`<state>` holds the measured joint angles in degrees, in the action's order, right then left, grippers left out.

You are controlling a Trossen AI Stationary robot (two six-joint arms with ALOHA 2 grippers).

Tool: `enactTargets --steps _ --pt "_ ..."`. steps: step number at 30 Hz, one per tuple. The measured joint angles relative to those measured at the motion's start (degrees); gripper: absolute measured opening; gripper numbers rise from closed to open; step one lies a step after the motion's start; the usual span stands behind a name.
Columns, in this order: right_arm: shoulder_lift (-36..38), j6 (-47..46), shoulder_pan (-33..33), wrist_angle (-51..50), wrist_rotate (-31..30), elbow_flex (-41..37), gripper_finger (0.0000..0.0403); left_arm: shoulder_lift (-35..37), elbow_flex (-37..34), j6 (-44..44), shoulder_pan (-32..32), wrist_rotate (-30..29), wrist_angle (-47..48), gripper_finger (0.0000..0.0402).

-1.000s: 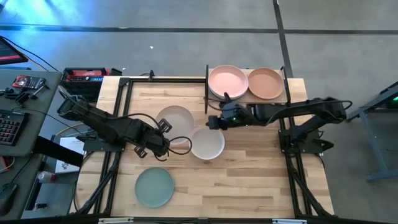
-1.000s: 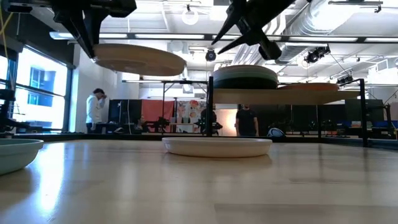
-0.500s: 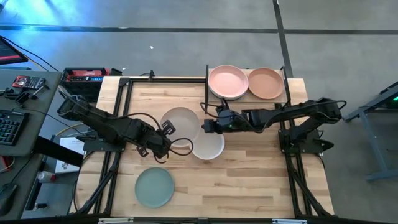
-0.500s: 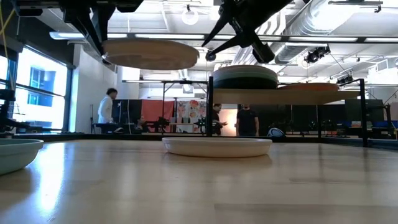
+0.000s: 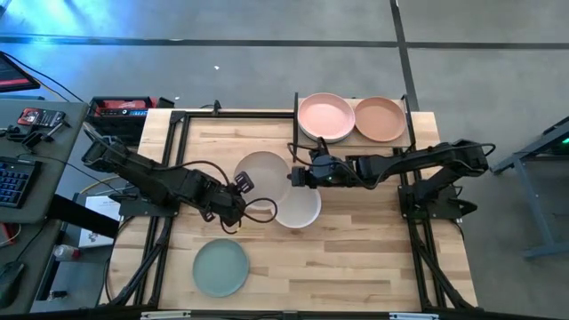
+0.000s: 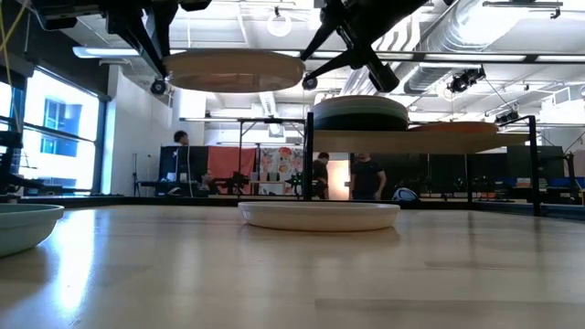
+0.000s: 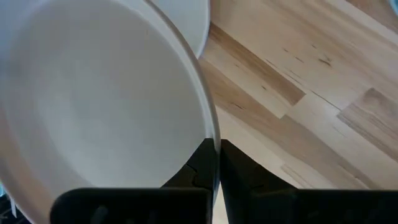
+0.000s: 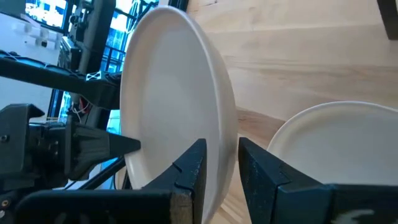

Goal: Place and stack plates onto a shelf
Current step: Stack the gray plate on top of the brown plate on the shelf

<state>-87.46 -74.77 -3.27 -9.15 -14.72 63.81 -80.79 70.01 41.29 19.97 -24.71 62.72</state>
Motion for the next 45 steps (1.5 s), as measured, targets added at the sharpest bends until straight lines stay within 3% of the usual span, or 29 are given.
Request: enactTargets --steps 6,15,31,45 --pt "0.0 0.1 0.0 0.0 -0.3 0.0 0.0069 0.0 0.0 0.4 -0.1 0.0 -0.3 0.0001" --pt "0.0 0.2 0.1 -0.6 -1.4 0.0 0.0007 0.0 0.0 0.8 -0.5 -1.1 -2.6 0.0001" --pt "0.0 -1.8 0.0 -1.8 -1.6 0.0 0.0 0.0 0.0 0.8 -1.0 -1.6 -3.8 0.0029" --pt "0.0 -2.9 0.0 -4.7 -1.5 0.0 0.0 0.0 0.0 -13.6 -3.2 2.2 -5.5 0.0119"
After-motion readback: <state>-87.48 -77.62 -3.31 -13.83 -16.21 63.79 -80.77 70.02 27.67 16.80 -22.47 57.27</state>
